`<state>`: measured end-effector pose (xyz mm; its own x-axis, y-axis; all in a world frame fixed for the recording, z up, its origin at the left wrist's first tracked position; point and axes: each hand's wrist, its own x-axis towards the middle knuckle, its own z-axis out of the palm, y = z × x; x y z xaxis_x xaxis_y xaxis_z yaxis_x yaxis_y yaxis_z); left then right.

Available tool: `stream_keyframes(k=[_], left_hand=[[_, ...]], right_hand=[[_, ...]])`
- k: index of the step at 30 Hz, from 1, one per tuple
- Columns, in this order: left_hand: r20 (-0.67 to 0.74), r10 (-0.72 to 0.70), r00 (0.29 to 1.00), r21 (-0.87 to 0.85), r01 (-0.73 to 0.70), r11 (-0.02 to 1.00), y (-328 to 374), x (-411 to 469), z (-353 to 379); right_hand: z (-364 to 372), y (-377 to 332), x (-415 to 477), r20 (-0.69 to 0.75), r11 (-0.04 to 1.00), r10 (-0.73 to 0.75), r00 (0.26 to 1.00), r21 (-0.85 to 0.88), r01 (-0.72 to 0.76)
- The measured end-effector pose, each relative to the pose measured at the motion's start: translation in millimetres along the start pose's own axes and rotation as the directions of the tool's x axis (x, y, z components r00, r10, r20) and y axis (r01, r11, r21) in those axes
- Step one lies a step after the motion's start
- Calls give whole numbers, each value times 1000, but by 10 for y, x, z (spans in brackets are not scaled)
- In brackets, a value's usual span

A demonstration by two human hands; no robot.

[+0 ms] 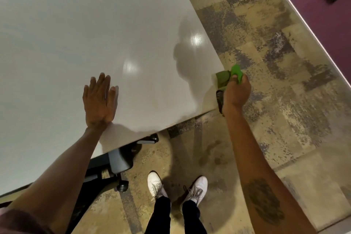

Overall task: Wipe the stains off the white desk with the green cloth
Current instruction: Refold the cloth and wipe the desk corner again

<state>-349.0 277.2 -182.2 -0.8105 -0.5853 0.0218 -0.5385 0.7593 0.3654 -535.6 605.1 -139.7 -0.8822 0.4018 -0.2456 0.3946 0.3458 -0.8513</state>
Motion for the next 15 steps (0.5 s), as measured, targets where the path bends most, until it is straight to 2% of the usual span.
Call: stream_keyframes(k=[3, 8, 12, 15], left_hand=[[0, -2, 1000, -13, 2, 1000, 0, 5, -6], [0, 1, 1000, -13, -1, 1000, 8, 19, -24], [6, -5, 1000, -8, 5, 1000, 7, 20, -25], [11, 2, 1000, 10, -2, 1000, 6, 20, -7]], right_hand=[[-316, 23, 256, 83, 932, 259, 962, 239, -272], [-437, 56, 510, 273, 829, 501, 821, 121, -547], [-428, 122, 647, 432, 765, 552, 713, 78, -639], [-410, 129, 737, 453, 773, 567, 688, -4, -634]])
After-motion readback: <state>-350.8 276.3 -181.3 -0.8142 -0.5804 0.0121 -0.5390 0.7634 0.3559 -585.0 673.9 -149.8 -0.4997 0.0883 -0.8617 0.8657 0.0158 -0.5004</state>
